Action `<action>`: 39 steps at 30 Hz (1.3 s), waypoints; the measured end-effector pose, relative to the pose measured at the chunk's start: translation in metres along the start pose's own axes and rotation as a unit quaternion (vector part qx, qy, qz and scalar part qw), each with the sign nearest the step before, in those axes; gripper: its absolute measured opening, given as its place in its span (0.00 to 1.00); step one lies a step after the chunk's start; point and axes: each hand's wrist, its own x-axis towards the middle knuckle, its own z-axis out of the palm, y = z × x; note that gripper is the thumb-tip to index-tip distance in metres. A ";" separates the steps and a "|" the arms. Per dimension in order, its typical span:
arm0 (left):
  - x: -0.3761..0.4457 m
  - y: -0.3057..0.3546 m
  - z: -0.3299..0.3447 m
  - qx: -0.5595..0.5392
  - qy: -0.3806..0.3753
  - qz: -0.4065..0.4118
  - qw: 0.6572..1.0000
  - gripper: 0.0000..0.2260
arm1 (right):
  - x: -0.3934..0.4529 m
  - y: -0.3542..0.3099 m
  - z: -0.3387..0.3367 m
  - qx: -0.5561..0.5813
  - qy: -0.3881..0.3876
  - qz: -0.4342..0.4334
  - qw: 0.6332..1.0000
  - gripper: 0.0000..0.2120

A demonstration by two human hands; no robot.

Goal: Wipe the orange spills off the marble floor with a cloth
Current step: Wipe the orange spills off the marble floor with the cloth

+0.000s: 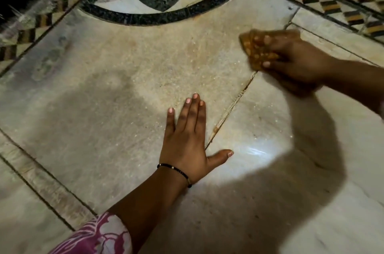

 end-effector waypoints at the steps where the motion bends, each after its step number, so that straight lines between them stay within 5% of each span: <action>1: 0.000 -0.001 0.000 0.001 0.001 -0.001 1.000 0.49 | 0.027 -0.003 -0.001 -0.005 0.005 0.034 0.999 0.16; 6: 0.002 0.000 0.000 0.000 -0.002 0.000 1.000 0.49 | 0.105 -0.061 0.013 -0.044 -0.027 -0.007 0.999 0.19; 12: 0.001 -0.004 0.002 -0.009 0.012 0.006 1.000 0.48 | 0.011 -0.052 0.037 -0.048 -0.025 -0.162 0.985 0.28; 17: 0.000 -0.001 0.003 -0.009 0.014 0.008 1.000 0.48 | 0.009 -0.009 0.018 -0.053 -0.021 -0.060 0.997 0.35; 22: 0.001 0.000 0.000 0.001 0.001 0.005 1.000 0.48 | 0.094 -0.049 0.031 -0.103 -0.046 0.006 0.994 0.34; 28: 0.001 -0.002 0.001 0.000 0.006 0.008 1.000 0.48 | 0.028 -0.073 0.048 -0.082 -0.061 -0.197 0.975 0.31; 34: 0.001 -0.002 0.003 -0.007 0.014 0.007 1.000 0.48 | 0.028 -0.007 0.017 -0.167 -0.083 -0.060 0.981 0.42; 39: 0.001 0.000 0.001 0.006 -0.006 0.003 1.000 0.48 | 0.097 -0.043 0.026 -0.199 -0.096 -0.005 0.975 0.39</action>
